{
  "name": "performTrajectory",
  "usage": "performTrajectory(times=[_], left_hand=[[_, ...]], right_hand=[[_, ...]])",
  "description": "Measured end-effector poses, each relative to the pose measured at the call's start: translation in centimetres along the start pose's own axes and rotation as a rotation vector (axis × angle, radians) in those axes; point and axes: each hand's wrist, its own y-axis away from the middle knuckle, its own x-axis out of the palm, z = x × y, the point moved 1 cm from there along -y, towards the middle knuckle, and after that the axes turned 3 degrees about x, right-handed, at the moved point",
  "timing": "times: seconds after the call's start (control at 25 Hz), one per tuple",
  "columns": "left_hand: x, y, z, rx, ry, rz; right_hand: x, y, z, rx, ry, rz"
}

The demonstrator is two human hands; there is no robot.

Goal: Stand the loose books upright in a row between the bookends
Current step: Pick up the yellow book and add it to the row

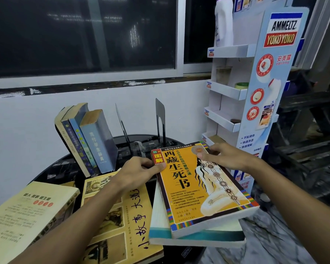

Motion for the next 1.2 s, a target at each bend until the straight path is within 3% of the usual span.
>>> performTrajectory(times=[0.24, 0.44, 0.56, 0.84, 1.0, 1.2], left_hand=[[-0.5, 0.8, -1.1, 0.071, 0.041, -0.053], [-2.1, 2.2, -3.6, 0.184, 0.263, -0.092], [-3.1, 3.1, -5.2, 0.239, 0.323, -0.136], [-6.1, 4.9, -8.3, 0.459, 0.102, -0.386], [-6.7, 5.5, -8.6, 0.555, 0.024, -0.457], [-6.2, 6.1, -8.0, 0.547, 0.040, -0.459]], right_hand=[[-0.7, 0.5, 0.9, -0.118, 0.184, -0.162], [-2.7, 2.0, 3.7, -0.168, -0.062, -0.147], [-3.8, 2.6, 5.2, -0.202, -0.133, -0.233], [-5.0, 4.6, 9.6, -0.411, -0.274, -0.453], [-4.5, 4.9, 10.4, -0.458, -0.144, -0.642], [-3.8, 4.7, 9.9, -0.434, -0.097, -0.648]])
